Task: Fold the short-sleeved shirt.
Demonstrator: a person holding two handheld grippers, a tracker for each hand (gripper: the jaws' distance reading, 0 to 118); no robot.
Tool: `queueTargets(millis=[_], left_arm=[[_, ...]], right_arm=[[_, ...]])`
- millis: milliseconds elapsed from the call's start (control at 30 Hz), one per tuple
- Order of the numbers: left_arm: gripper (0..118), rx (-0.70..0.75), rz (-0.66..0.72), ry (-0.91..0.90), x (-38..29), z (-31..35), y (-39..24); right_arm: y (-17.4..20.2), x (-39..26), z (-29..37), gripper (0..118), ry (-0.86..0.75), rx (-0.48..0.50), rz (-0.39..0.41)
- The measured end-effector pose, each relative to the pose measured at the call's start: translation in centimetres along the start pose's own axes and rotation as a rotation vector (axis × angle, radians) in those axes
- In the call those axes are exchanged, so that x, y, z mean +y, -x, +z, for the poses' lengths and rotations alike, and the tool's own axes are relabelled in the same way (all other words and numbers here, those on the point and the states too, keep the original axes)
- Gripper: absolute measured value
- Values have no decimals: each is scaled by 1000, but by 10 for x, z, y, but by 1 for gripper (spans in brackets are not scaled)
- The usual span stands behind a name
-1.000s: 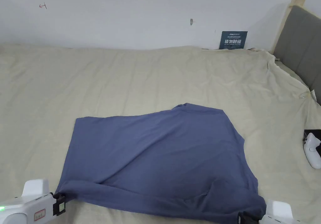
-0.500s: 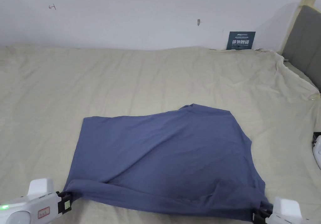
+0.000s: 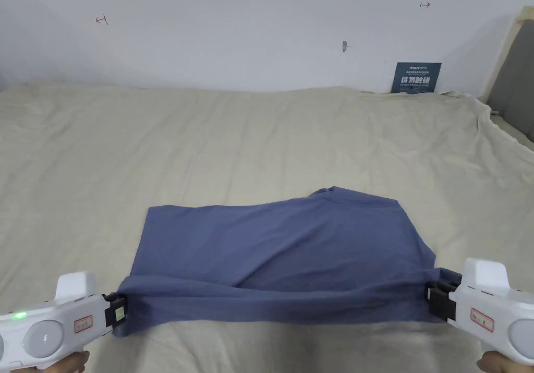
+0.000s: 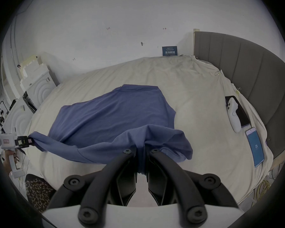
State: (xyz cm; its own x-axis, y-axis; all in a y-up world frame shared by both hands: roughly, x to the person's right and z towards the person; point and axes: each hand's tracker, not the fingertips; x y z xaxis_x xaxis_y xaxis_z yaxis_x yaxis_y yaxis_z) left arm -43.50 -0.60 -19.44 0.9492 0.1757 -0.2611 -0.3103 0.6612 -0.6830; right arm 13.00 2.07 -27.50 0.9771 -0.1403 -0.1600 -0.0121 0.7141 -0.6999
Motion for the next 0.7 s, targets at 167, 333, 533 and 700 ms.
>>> queueTargets(millis=[167, 333, 533, 700], left_arm=[[5, 39, -32, 25, 17, -37, -8], [5, 70, -75, 72, 27, -79, -12], [5, 101, -66, 136, 23, -110, -8], [6, 120, -56, 152, 22, -112, -12]], right_arm=[[-7, 13, -53, 8, 65, -13, -64], [-8, 22, -102, 8, 137, -52, -44], [-8, 21, -140, 8, 202, -79, -32], [-10, 9, -150, 9, 241, -92, -38]])
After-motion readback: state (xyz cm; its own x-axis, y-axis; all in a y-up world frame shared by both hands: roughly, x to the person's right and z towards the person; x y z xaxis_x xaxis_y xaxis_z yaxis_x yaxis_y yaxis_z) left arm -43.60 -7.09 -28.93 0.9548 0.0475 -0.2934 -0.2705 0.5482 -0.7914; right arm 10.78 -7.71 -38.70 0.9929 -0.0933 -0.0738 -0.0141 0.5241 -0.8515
